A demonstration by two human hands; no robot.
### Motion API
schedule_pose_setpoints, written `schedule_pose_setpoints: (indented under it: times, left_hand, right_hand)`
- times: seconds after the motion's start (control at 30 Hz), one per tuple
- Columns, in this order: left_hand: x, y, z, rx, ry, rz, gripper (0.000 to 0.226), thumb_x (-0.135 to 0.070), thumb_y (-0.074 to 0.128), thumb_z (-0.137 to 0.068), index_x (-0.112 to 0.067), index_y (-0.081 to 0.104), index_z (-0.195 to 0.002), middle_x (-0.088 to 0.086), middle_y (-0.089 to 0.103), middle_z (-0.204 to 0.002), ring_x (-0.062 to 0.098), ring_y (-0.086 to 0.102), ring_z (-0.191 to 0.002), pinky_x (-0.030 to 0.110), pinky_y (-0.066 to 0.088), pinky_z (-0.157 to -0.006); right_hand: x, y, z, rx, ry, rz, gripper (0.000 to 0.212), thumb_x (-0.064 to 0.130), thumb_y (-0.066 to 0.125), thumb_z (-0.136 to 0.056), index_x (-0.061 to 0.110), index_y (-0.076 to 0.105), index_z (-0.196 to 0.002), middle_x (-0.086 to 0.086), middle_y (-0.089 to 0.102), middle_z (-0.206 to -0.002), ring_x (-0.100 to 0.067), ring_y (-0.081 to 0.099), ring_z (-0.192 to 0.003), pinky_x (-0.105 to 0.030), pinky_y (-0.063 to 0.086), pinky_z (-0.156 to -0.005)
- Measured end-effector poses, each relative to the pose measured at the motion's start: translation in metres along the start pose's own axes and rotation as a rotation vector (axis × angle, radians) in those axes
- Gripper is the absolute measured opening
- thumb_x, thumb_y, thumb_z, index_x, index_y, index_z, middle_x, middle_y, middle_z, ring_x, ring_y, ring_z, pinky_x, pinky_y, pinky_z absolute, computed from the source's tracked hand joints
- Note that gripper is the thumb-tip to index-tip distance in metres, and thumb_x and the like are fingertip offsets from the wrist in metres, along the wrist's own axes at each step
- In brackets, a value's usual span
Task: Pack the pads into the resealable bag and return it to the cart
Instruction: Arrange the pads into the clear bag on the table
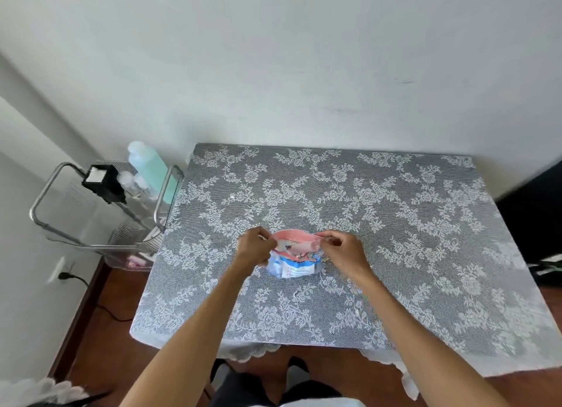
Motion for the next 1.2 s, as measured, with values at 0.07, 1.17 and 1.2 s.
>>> schedule_pose_setpoints:
  times: [0.07,1.17,1.2]
  left_hand:
    - [0.007,-0.001,-0.003,0.075,-0.054,0.089,0.007,-0.004,0.062,-0.088,-0.007,0.058,-0.093,0.008,0.061,-0.069,0.011,0.053,-0.044,0.022,0.047,-0.041]
    - [0.051,0.032,0.002,0.122,0.310,-0.181,0.016,-0.009,0.066,-0.088,-0.008,0.068,-0.104,0.003,0.073,-0.105,0.020,0.071,-0.095,0.033,0.062,-0.077]
    - [0.053,0.032,0.003,0.142,0.315,-0.168,0.014,-0.008,0.066,-0.088,-0.009,0.068,-0.102,0.002,0.073,-0.103,0.020,0.071,-0.092,0.034,0.062,-0.075]
  right_hand:
    - [0.000,-0.002,0.001,0.105,-0.038,-0.033,0.030,0.031,0.064,-0.091,0.023,0.066,-0.120,-0.004,0.070,-0.084,0.004,0.047,-0.036,-0.015,0.030,-0.035]
    - [0.022,-0.001,-0.007,-0.011,-0.326,0.425,0.012,0.028,0.068,-0.088,0.020,0.066,-0.096,0.002,0.064,-0.116,-0.010,0.052,-0.102,-0.037,0.050,-0.094]
    - [0.021,-0.003,-0.008,-0.005,-0.302,0.382,0.010,0.026,0.067,-0.089,0.019,0.066,-0.097,0.001,0.064,-0.113,-0.011,0.055,-0.099,-0.035,0.052,-0.089]
Point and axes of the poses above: each hand's wrist, its own z-axis away from the middle knuckle, its own y-axis out of the palm, x = y × z, the point moved 7 cm from there along -z, towards the middle knuckle
